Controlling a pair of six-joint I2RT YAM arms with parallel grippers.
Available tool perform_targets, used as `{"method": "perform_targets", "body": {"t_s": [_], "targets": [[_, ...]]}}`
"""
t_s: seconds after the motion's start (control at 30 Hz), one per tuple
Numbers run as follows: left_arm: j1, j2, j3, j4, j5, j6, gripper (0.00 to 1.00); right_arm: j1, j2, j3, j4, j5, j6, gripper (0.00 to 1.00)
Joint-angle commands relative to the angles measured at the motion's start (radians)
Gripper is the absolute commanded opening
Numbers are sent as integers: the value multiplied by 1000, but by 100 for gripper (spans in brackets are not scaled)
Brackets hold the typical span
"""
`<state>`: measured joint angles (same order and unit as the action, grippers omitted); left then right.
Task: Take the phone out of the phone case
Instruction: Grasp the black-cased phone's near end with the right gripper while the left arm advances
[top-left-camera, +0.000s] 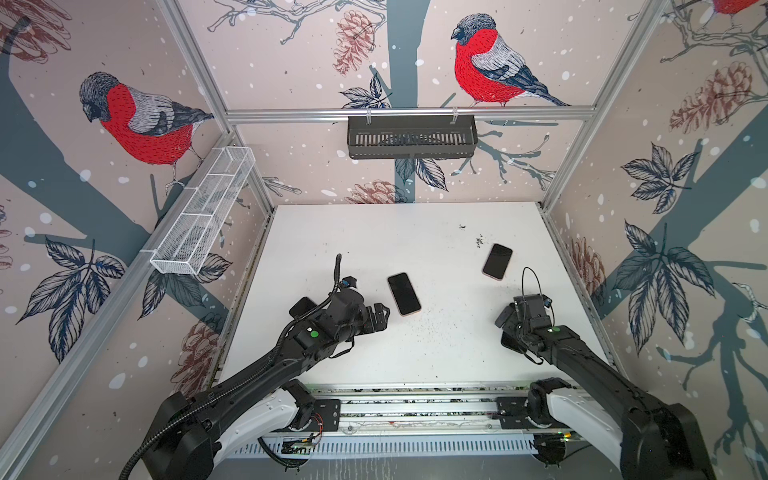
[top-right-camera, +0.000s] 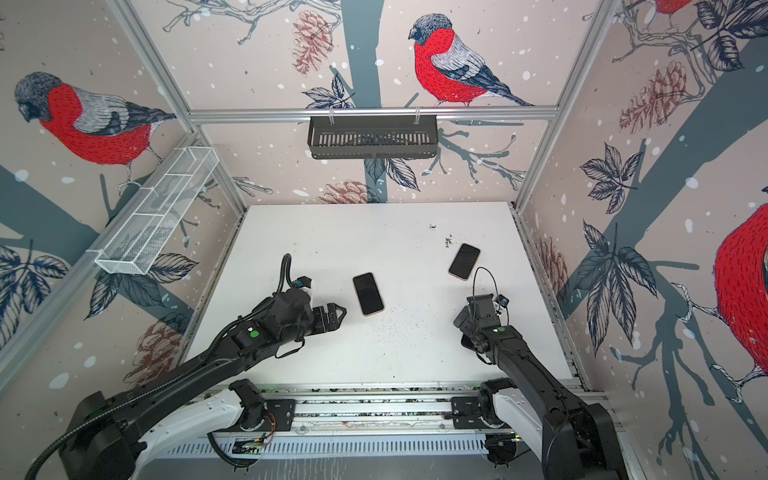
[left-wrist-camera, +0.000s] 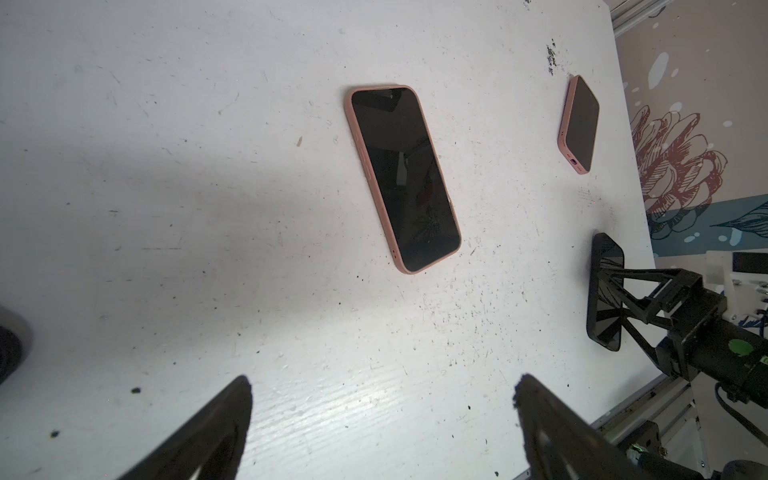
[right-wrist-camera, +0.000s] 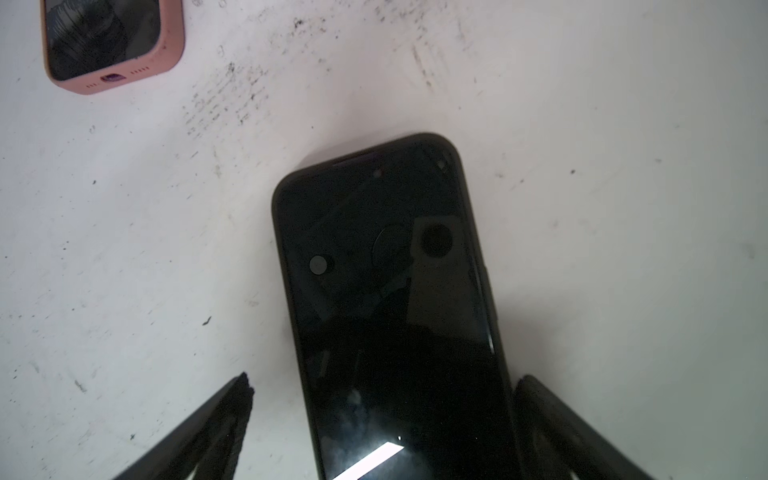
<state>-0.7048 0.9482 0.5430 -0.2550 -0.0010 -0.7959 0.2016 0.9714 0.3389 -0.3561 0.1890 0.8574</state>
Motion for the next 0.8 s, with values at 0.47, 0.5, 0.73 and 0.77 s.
{"method": "perform_targets", "body": {"t_s": [0.47, 0.5, 0.73, 0.77], "targets": [[-1, -5, 18, 11, 9, 7, 98, 108, 87, 26, -112, -61, 45, 90], [-1, -5, 17, 15, 9, 8, 98, 111, 95, 28, -115, -61, 45, 89], [-1, 1, 17, 34, 24, 23, 98, 126, 146, 46, -121, -75, 32, 87], [-2, -1, 17, 34, 24, 24, 98, 128, 152, 50, -125, -76, 28, 86]]}}
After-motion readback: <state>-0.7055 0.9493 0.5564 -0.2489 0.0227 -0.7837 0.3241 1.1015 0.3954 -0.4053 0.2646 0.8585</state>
